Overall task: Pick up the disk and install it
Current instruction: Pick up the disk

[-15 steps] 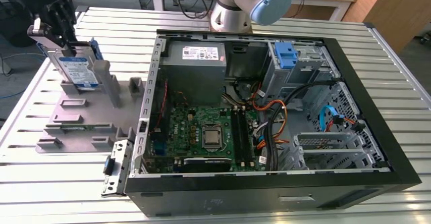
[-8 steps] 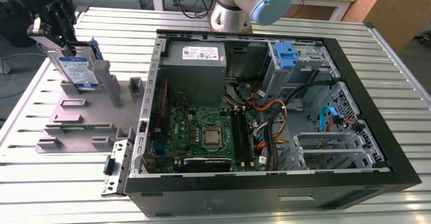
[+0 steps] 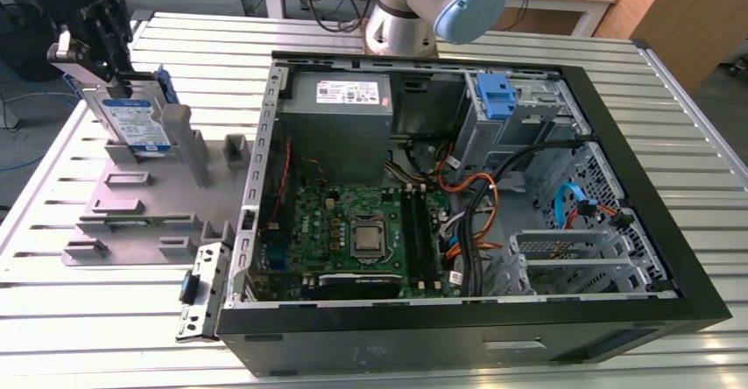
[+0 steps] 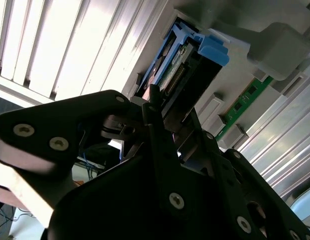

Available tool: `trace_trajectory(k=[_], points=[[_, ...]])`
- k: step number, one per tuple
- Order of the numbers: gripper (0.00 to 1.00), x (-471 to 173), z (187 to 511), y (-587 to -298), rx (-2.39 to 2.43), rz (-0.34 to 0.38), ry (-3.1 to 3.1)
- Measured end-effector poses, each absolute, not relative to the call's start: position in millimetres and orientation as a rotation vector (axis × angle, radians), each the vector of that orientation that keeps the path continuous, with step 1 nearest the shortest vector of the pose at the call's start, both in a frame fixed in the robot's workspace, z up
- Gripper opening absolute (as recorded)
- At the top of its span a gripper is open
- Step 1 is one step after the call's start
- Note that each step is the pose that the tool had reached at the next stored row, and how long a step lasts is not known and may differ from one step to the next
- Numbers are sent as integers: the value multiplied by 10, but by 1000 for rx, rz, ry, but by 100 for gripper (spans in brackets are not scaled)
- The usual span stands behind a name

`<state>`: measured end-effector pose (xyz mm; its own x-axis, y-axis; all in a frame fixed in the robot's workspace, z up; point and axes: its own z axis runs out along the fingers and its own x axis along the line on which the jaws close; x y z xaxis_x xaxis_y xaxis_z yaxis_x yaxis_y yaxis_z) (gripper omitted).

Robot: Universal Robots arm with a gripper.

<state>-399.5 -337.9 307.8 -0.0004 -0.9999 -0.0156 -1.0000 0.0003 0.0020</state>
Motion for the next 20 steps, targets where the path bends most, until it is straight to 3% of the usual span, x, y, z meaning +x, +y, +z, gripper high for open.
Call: trace_trajectory(k=[20], points=[[35, -3995, 3245, -3379, -2214, 20, 2215]])
